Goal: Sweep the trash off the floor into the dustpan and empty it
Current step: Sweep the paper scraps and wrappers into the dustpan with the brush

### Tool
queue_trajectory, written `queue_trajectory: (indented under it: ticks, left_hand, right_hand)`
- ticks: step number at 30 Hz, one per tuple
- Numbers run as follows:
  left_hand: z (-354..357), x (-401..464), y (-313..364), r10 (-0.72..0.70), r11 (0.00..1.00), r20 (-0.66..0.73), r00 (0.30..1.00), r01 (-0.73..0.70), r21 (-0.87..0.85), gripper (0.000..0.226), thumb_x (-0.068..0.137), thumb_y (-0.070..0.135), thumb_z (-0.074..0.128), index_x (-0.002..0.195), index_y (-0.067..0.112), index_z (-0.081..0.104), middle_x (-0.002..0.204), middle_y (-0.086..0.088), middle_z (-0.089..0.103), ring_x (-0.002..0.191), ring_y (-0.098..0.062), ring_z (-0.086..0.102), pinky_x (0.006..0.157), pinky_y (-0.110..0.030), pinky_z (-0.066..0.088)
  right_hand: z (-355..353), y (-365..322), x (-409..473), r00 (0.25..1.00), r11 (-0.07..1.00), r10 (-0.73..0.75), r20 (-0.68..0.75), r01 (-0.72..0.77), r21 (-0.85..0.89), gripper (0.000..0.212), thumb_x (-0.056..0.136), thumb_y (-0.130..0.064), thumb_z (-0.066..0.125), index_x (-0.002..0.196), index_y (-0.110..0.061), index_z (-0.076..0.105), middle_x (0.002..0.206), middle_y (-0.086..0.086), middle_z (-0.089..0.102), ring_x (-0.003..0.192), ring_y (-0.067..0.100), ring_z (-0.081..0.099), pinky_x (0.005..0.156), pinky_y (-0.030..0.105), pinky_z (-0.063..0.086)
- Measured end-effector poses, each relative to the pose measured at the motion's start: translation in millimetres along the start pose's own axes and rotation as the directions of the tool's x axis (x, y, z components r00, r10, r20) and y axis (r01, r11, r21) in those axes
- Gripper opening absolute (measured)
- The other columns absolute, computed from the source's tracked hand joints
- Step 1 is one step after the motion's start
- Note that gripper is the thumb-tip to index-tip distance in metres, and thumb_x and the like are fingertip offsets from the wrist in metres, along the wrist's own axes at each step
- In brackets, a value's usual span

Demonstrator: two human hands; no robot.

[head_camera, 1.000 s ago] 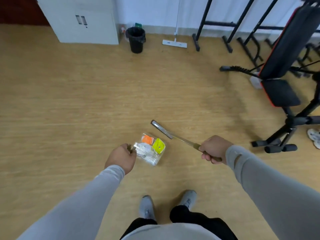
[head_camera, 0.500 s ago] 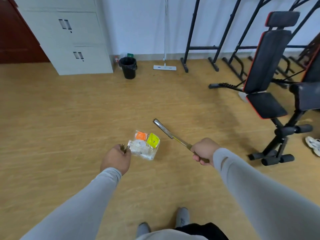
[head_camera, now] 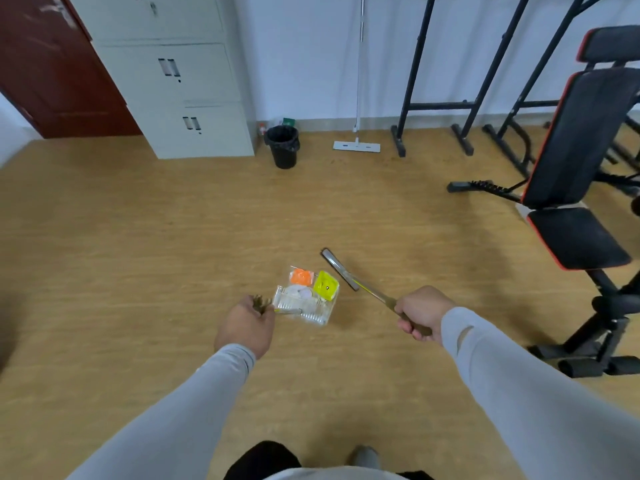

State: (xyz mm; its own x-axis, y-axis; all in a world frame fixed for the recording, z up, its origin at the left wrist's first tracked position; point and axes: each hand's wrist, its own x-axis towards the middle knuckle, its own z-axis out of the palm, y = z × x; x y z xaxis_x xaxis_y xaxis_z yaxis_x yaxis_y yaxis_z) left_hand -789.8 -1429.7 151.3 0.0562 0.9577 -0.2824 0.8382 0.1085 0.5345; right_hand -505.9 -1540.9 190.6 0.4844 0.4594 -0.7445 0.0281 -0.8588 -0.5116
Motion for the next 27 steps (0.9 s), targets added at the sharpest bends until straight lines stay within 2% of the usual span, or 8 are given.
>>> queue_trajectory:
  ticks: [6,9,14,17,20,22,27]
  left_hand:
    - [-7.4,33.3,4.9,-0.021,1.000,0.002,1.000,0.021,-0.019,0.021,0.096,0.039,0.055,0.096,0.018,0.058,0.079,-0.002,0.065,0.076,-0.029,0.058,0.068,-0.030,0.044]
    - [-15.2,65.2,0.6,-0.010,1.000,0.015,1.000,0.010,-0.023,0.022,0.096,0.040,0.055,0.094,0.018,0.058,0.077,-0.003,0.065,0.079,-0.031,0.063,0.068,-0.031,0.047]
    - [-37.2,133.3,-15.6,-0.009,0.999,0.022,1.000,0.010,-0.036,0.022,0.095,0.040,0.056,0.092,0.018,0.059,0.072,0.001,0.060,0.076,-0.030,0.058,0.069,-0.031,0.046]
    - [-55.4,174.5,-28.8,-0.025,0.997,0.019,0.999,0.027,-0.072,0.022,0.094,0.042,0.058,0.097,0.020,0.063,0.077,0.001,0.062,0.085,-0.032,0.062,0.073,-0.031,0.047]
    - [-74.7,208.1,-36.5,-0.033,0.992,-0.009,0.999,0.032,-0.121,0.024,0.095,0.040,0.058,0.102,0.017,0.064,0.091,-0.008,0.068,0.096,-0.034,0.064,0.074,-0.030,0.043]
    - [-86.4,227.5,-38.4,-0.045,0.989,-0.023,0.999,0.041,-0.145,0.027,0.096,0.039,0.058,0.106,0.015,0.064,0.098,-0.010,0.071,0.098,-0.035,0.064,0.074,-0.030,0.043]
    - [-105.7,271.7,-39.5,-0.066,0.986,-0.023,0.998,0.061,-0.158,0.028,0.094,0.042,0.057,0.102,0.016,0.065,0.094,-0.009,0.071,0.094,-0.034,0.065,0.078,-0.034,0.051]
  right_hand:
    - [7.0,-33.0,21.5,1.000,1.000,0.017,0.011,-0.017,-0.018,0.014,0.088,-0.007,0.052,0.079,-0.002,0.062,0.055,0.012,0.058,0.038,0.019,0.042,0.040,0.019,0.037]
    - [19.3,-58.7,37.7,1.000,0.999,0.022,0.011,-0.022,-0.036,0.014,0.087,-0.006,0.051,0.081,-0.001,0.063,0.055,0.012,0.059,0.040,0.019,0.042,0.041,0.020,0.038]
    - [49.8,-116.5,60.4,1.000,0.998,0.019,-0.022,-0.020,-0.052,0.013,0.088,-0.007,0.052,0.083,-0.001,0.062,0.055,0.013,0.058,0.041,0.020,0.042,0.042,0.020,0.039]
    - [73.5,-156.7,70.4,0.999,0.998,0.013,-0.044,-0.015,-0.057,0.013,0.090,-0.007,0.052,0.083,-0.001,0.061,0.057,0.013,0.056,0.043,0.020,0.041,0.042,0.020,0.037]
    - [94.4,-191.1,78.2,0.998,0.999,0.017,-0.062,-0.020,-0.051,0.013,0.089,-0.006,0.052,0.083,-0.002,0.062,0.055,0.012,0.057,0.044,0.020,0.042,0.042,0.020,0.037]
    - [104.4,-212.0,83.7,0.997,0.999,0.020,-0.072,-0.023,-0.047,0.014,0.090,-0.007,0.053,0.083,-0.001,0.063,0.055,0.012,0.057,0.042,0.019,0.043,0.042,0.020,0.038]
    - [119.1,-258.5,102.0,0.996,0.999,0.039,-0.082,-0.041,-0.025,0.013,0.094,-0.008,0.053,0.091,0.000,0.063,0.057,0.012,0.057,0.038,0.017,0.041,0.039,0.018,0.035]
